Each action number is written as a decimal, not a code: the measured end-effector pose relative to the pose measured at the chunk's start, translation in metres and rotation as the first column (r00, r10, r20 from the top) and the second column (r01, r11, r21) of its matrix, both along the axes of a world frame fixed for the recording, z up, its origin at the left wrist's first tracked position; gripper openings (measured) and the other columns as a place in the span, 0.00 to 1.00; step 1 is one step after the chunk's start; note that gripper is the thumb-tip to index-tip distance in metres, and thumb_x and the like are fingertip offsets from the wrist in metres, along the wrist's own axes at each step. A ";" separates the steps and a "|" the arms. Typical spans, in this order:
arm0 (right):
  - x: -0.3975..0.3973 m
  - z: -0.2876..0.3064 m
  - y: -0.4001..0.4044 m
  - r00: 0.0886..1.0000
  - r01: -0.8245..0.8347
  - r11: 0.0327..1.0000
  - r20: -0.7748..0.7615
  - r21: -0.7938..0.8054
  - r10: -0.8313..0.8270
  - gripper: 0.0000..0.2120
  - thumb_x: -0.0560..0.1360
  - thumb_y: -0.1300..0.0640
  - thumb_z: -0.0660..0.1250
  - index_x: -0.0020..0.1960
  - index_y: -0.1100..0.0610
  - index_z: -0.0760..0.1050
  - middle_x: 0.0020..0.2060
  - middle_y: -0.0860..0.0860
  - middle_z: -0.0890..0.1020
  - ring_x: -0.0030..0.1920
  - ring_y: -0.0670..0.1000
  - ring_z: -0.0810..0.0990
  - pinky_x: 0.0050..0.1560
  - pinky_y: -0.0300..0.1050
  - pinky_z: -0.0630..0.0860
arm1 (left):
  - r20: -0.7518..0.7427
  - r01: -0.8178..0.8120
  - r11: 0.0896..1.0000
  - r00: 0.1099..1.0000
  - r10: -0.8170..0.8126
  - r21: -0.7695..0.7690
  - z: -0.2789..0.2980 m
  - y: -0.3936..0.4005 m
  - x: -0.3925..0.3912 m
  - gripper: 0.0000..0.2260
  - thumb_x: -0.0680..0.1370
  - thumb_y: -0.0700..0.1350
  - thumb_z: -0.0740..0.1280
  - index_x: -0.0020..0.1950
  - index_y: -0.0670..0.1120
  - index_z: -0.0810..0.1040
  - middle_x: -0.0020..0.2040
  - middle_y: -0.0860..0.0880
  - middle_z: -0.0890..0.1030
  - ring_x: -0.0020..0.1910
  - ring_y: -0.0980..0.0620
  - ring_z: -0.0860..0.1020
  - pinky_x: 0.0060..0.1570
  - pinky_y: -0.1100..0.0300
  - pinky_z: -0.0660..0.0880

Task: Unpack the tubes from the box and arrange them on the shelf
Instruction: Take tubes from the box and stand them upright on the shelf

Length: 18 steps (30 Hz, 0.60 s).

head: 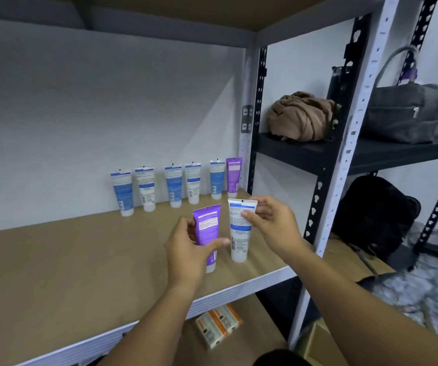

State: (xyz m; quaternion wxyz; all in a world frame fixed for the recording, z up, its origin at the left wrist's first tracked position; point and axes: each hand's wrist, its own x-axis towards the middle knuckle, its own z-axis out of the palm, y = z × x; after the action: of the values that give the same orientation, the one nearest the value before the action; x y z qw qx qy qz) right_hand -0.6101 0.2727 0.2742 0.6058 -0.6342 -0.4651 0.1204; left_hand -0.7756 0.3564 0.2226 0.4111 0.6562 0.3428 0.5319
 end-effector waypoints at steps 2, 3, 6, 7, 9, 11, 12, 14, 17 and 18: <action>-0.002 -0.010 -0.003 0.999 -0.006 1.000 -0.040 0.019 0.007 0.15 0.72 0.57 0.75 0.56 0.46 0.75 0.49 0.45 0.85 0.51 0.44 0.83 0.52 0.47 0.81 | -0.053 0.035 0.999 0.998 -0.034 0.006 -0.006 -0.001 -0.005 0.28 0.56 0.50 0.86 0.50 0.53 0.76 0.43 0.56 0.83 0.40 0.58 0.80 0.38 0.65 0.77; -0.003 -0.016 -0.005 0.998 -0.014 0.999 -0.055 0.032 0.015 0.18 0.71 0.57 0.76 0.57 0.45 0.74 0.50 0.45 0.85 0.51 0.43 0.83 0.53 0.45 0.81 | -0.075 0.040 0.999 0.996 -0.040 0.008 -0.010 -0.001 -0.007 0.28 0.56 0.49 0.86 0.50 0.53 0.76 0.43 0.56 0.83 0.40 0.58 0.80 0.38 0.65 0.77; -0.011 -0.036 -0.009 0.999 0.024 0.999 -0.032 -0.035 -0.026 0.25 0.67 0.57 0.79 0.59 0.47 0.72 0.51 0.43 0.83 0.51 0.41 0.82 0.52 0.42 0.80 | -0.127 0.038 0.999 0.991 -0.038 -0.002 -0.019 -0.002 -0.016 0.24 0.58 0.45 0.85 0.47 0.53 0.77 0.42 0.56 0.84 0.39 0.59 0.80 0.38 0.68 0.75; -0.014 -0.042 -0.009 0.998 0.057 0.995 0.000 -0.084 -0.057 0.26 0.65 0.56 0.80 0.58 0.48 0.72 0.50 0.43 0.83 0.49 0.42 0.82 0.51 0.42 0.80 | -0.135 0.041 0.999 0.990 -0.042 -0.010 -0.020 -0.002 -0.019 0.23 0.58 0.44 0.85 0.47 0.52 0.78 0.41 0.55 0.84 0.39 0.60 0.81 0.37 0.69 0.75; -0.018 -0.053 -0.007 0.994 0.106 0.980 0.056 -0.169 -0.098 0.25 0.64 0.55 0.81 0.56 0.49 0.73 0.49 0.43 0.83 0.47 0.42 0.82 0.50 0.43 0.82 | -0.149 0.042 0.999 0.988 -0.044 -0.016 -0.022 0.000 -0.020 0.22 0.58 0.43 0.85 0.47 0.50 0.79 0.40 0.54 0.85 0.38 0.60 0.82 0.37 0.70 0.76; -0.018 -0.059 -0.003 0.990 0.134 0.971 0.078 -0.197 -0.120 0.23 0.65 0.56 0.81 0.55 0.49 0.74 0.48 0.44 0.84 0.45 0.42 0.83 0.50 0.43 0.82 | -0.169 0.033 0.999 0.985 -0.036 -0.017 -0.023 0.003 -0.018 0.22 0.58 0.44 0.85 0.46 0.50 0.80 0.40 0.55 0.85 0.38 0.59 0.82 0.38 0.69 0.77; -0.017 -0.061 -0.001 0.989 0.138 0.970 0.083 -0.198 -0.124 0.22 0.66 0.56 0.80 0.55 0.49 0.74 0.48 0.44 0.84 0.45 0.42 0.83 0.49 0.42 0.82 | -0.173 0.024 1.000 0.985 -0.027 -0.020 -0.023 0.006 -0.015 0.22 0.57 0.45 0.85 0.46 0.50 0.80 0.40 0.55 0.85 0.38 0.60 0.82 0.38 0.69 0.77; -0.015 -0.064 0.005 0.988 0.138 0.970 0.097 -0.202 -0.120 0.22 0.68 0.57 0.79 0.57 0.49 0.73 0.49 0.43 0.83 0.46 0.41 0.82 0.49 0.37 0.80 | -0.169 0.007 1.000 0.986 -0.011 -0.028 -0.024 0.012 -0.009 0.22 0.58 0.45 0.85 0.46 0.50 0.80 0.40 0.55 0.85 0.38 0.60 0.82 0.38 0.69 0.78; -0.008 -0.066 0.017 0.988 0.127 0.971 0.109 -0.202 -0.107 0.23 0.71 0.58 0.76 0.62 0.49 0.73 0.49 0.41 0.81 0.47 0.39 0.81 0.49 0.32 0.77 | -0.164 -0.007 1.000 0.987 0.003 -0.024 -0.025 0.023 0.004 0.20 0.60 0.45 0.85 0.46 0.48 0.81 0.40 0.55 0.85 0.37 0.61 0.82 0.38 0.71 0.76; -0.005 -0.067 0.021 0.988 0.126 0.971 0.114 -0.202 -0.105 0.23 0.72 0.59 0.75 0.63 0.50 0.73 0.49 0.41 0.81 0.47 0.39 0.81 0.49 0.31 0.76 | -0.163 -0.012 1.000 0.987 0.009 -0.017 -0.025 0.027 0.009 0.19 0.60 0.44 0.84 0.46 0.48 0.81 0.40 0.55 0.84 0.38 0.61 0.82 0.37 0.73 0.75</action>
State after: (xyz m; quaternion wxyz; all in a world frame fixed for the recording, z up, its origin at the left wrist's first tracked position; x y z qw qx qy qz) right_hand -0.6150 0.2942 0.2073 0.5173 -0.7256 -0.4426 0.1002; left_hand -0.7669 0.3837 0.1973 0.3848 0.6918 0.3836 0.4756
